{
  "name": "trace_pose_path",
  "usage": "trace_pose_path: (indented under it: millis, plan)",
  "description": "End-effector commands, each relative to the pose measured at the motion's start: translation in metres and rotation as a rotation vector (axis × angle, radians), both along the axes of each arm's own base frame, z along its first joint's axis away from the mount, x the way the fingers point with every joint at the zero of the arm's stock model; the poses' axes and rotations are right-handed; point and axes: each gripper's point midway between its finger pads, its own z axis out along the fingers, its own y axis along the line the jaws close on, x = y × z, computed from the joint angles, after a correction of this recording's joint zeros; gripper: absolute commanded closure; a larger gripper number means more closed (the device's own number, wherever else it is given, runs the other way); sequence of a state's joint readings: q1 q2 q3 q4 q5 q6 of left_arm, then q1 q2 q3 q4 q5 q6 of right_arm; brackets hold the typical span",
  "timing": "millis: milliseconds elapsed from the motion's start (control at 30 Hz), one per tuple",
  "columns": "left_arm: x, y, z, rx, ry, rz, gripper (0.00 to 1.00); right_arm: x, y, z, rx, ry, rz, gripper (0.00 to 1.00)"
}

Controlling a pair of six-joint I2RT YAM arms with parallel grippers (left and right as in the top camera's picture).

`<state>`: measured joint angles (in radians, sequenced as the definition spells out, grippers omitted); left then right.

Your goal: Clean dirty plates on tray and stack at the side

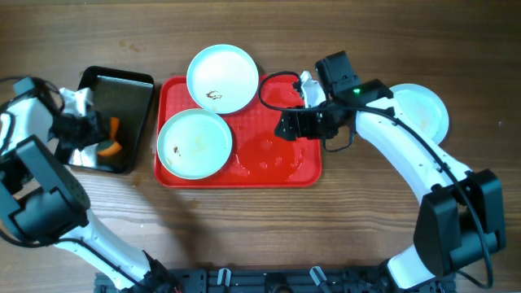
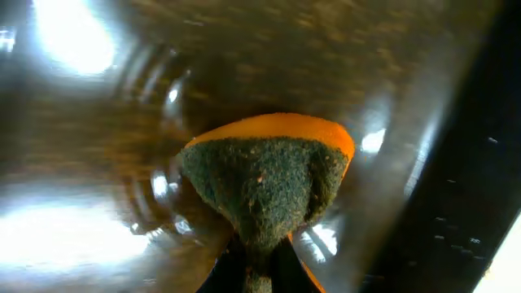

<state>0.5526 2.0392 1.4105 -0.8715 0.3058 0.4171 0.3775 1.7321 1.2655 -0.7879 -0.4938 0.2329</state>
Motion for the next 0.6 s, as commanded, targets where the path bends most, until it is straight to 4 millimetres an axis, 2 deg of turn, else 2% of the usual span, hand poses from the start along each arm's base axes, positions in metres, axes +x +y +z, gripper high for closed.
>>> trace_pose_path:
  millis: [0,133,300,433,567]
  plan:
    - [0.003,-0.001,-0.009,-0.019,-0.017,-0.020,0.96,-0.005,0.010,0.000,0.018,0.002,0.044,0.25]
    - [0.009,-0.015,-0.022,-0.031,0.001,-0.058,0.96,-0.006,0.010,0.000,0.018,0.006,0.040,0.25]
    - [0.013,-0.044,-0.038,-0.034,0.056,-0.117,0.96,-0.006,0.010,0.000,0.017,0.007,0.041,0.25]
    - [0.014,-0.047,-0.038,-0.032,0.087,-0.043,0.96,-0.008,0.009,-0.001,0.009,0.010,0.046,0.25]
    - [0.014,-0.052,-0.024,-0.095,0.069,0.008,0.96,-0.007,0.006,-0.003,-0.013,0.007,0.041,0.26]
